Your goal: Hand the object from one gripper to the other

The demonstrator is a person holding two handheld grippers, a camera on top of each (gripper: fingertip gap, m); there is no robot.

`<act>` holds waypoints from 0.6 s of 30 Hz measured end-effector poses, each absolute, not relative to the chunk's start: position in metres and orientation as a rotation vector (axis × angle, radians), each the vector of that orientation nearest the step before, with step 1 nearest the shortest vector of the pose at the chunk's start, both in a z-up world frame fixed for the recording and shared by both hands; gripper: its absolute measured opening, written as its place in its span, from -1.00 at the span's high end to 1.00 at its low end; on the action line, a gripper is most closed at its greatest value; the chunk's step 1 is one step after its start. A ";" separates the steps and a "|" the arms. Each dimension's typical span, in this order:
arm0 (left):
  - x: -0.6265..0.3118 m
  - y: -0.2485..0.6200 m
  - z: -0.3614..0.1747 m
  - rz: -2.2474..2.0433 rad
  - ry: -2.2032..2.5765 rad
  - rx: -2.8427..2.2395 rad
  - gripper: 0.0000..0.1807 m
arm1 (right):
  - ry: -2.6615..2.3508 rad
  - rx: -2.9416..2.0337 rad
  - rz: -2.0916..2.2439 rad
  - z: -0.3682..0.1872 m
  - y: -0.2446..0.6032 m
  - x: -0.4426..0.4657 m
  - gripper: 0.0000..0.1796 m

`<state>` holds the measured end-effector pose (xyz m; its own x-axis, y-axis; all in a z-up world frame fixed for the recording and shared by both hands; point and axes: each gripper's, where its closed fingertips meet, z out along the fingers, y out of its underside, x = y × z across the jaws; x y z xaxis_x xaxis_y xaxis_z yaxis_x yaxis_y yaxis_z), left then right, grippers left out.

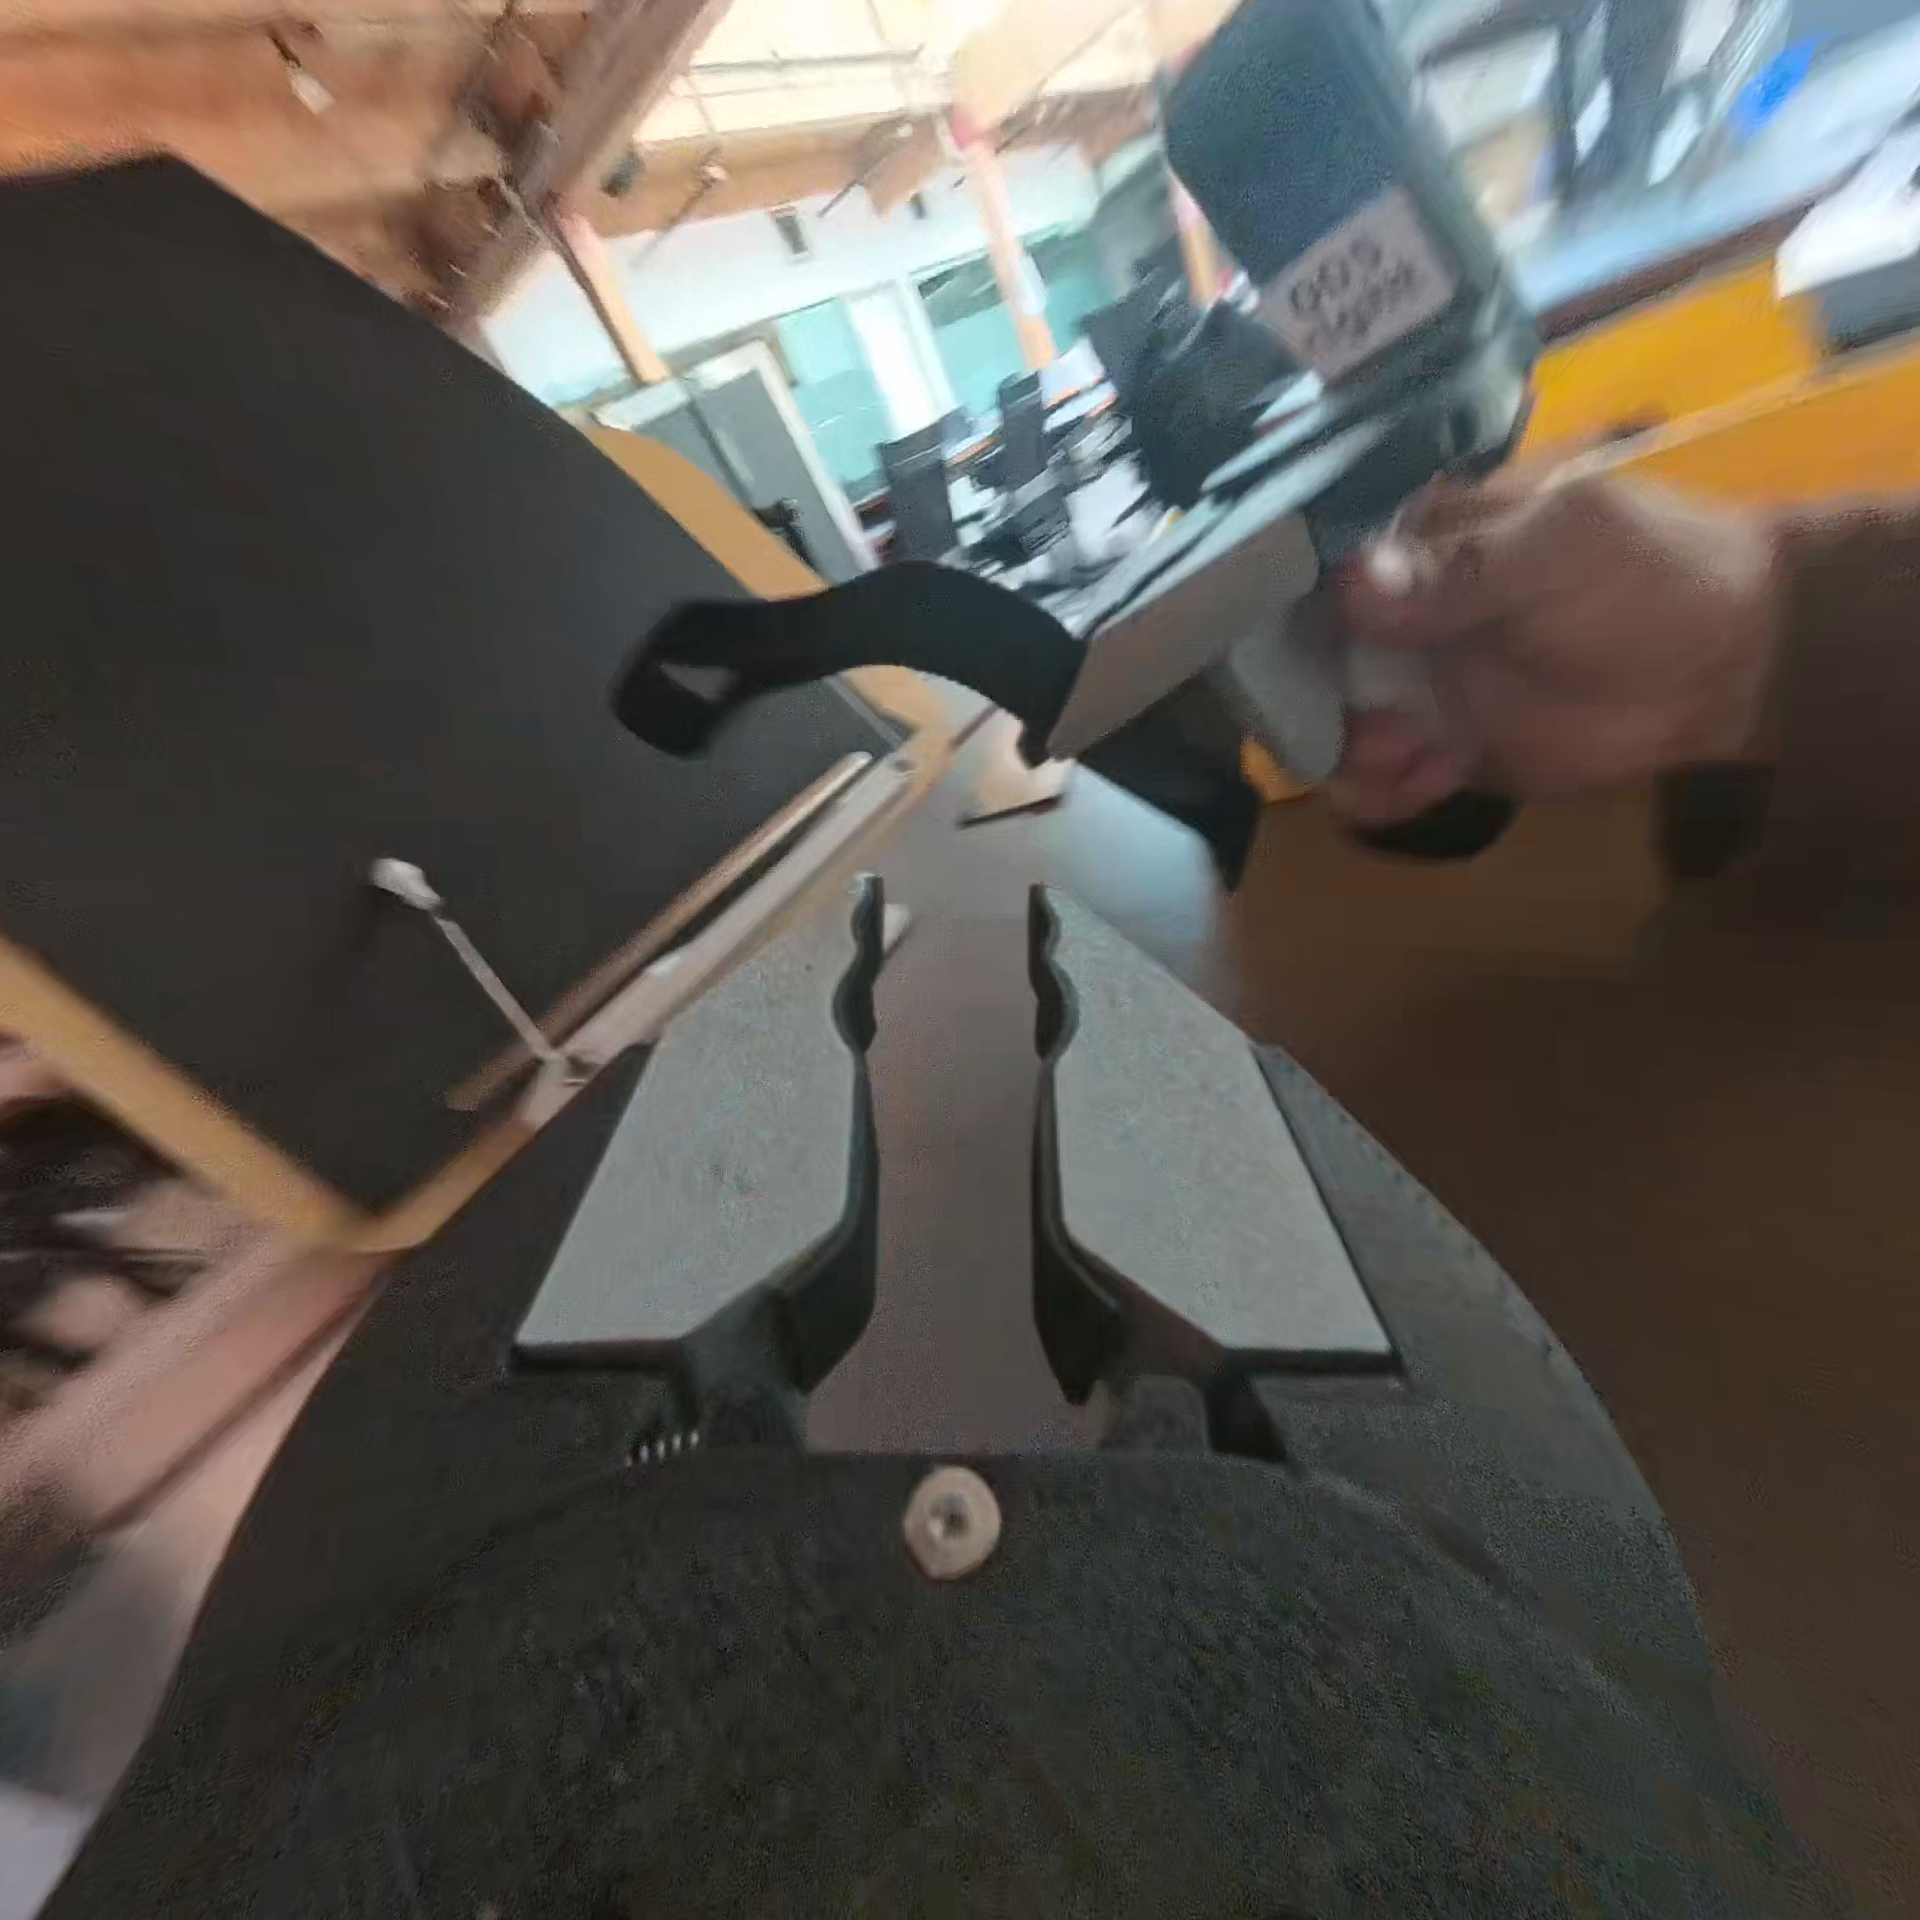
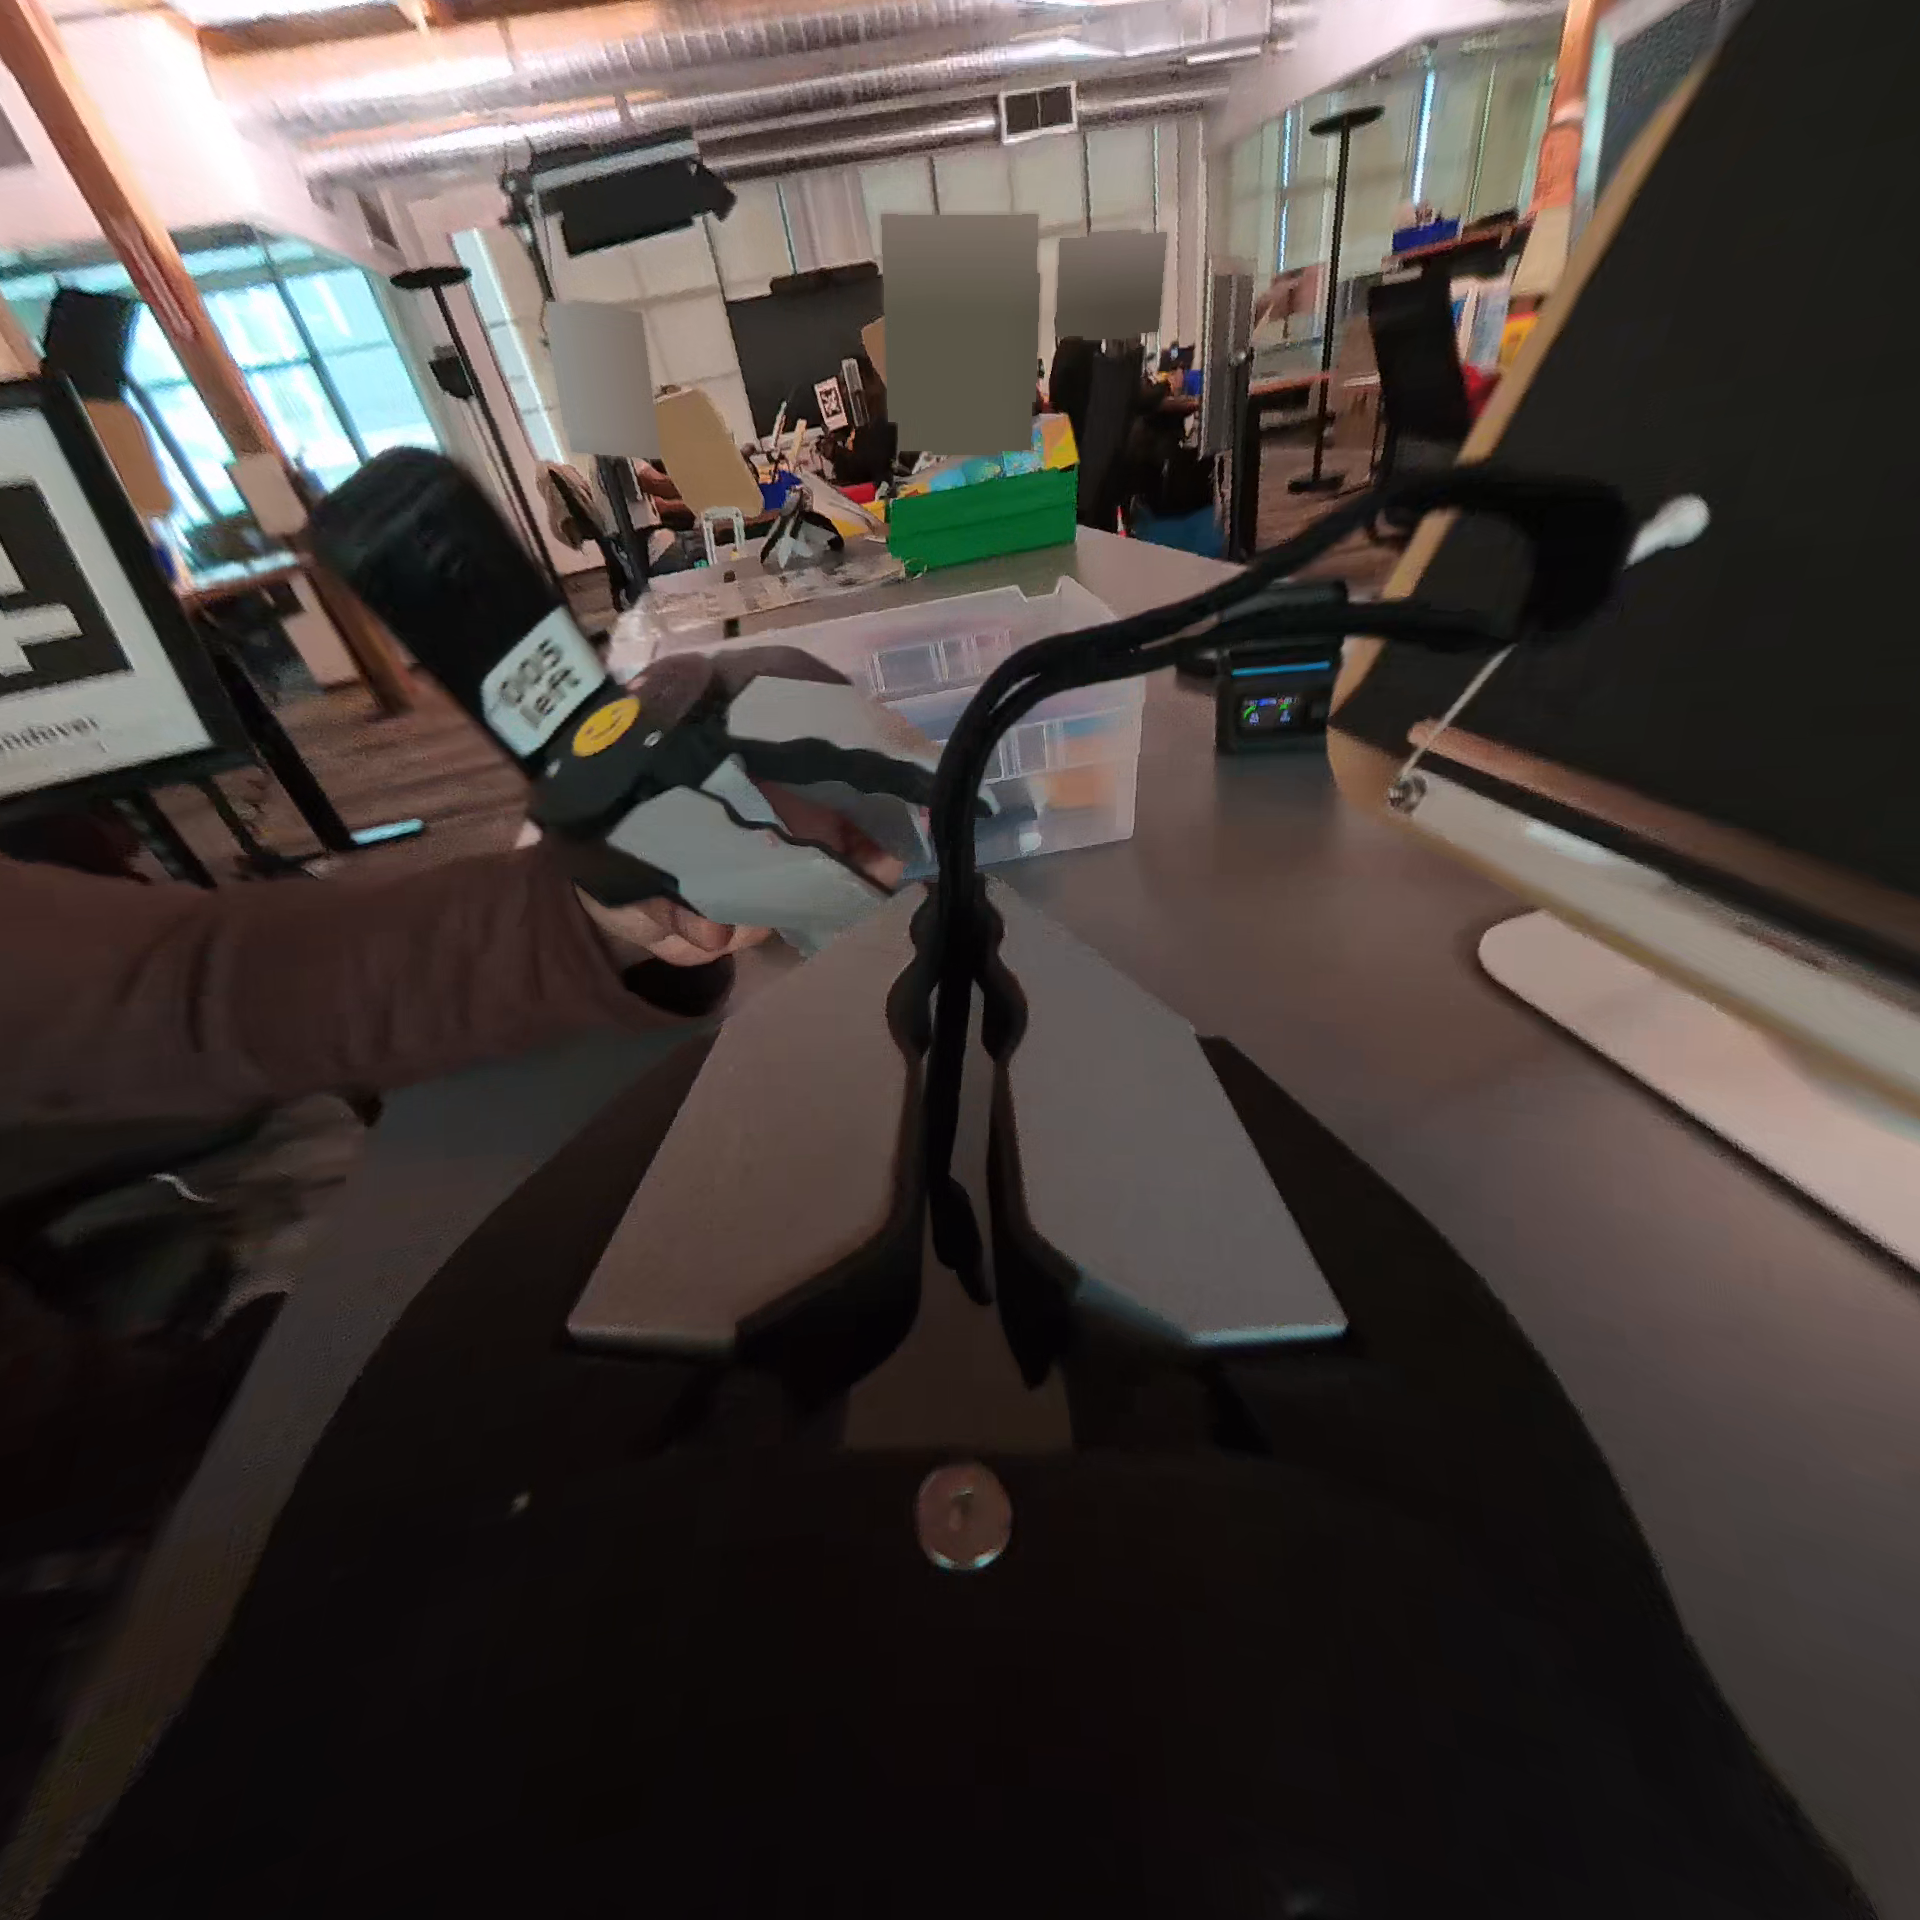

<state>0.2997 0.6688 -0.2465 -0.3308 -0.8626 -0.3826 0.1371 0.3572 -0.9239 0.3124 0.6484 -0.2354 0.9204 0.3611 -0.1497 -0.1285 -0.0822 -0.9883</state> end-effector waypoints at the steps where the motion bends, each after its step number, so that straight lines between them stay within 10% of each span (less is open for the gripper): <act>1: 0.297 0.664 -0.243 -1.313 1.565 -0.694 0.67 | -0.209 -1.612 0.383 -0.236 0.649 0.309 1.00; 6: 0.288 0.660 -0.224 -1.573 1.492 -0.740 0.56 | -0.378 -1.661 0.395 -0.250 0.650 0.282 0.99; 15: 0.278 0.640 -0.221 -1.481 1.567 -0.540 0.99 | -0.373 -1.746 0.388 -0.263 0.654 0.280 0.99; 18: 0.289 0.660 -0.228 -0.900 1.519 -0.359 0.99 | -0.263 -1.792 0.416 -0.267 0.653 0.293 0.60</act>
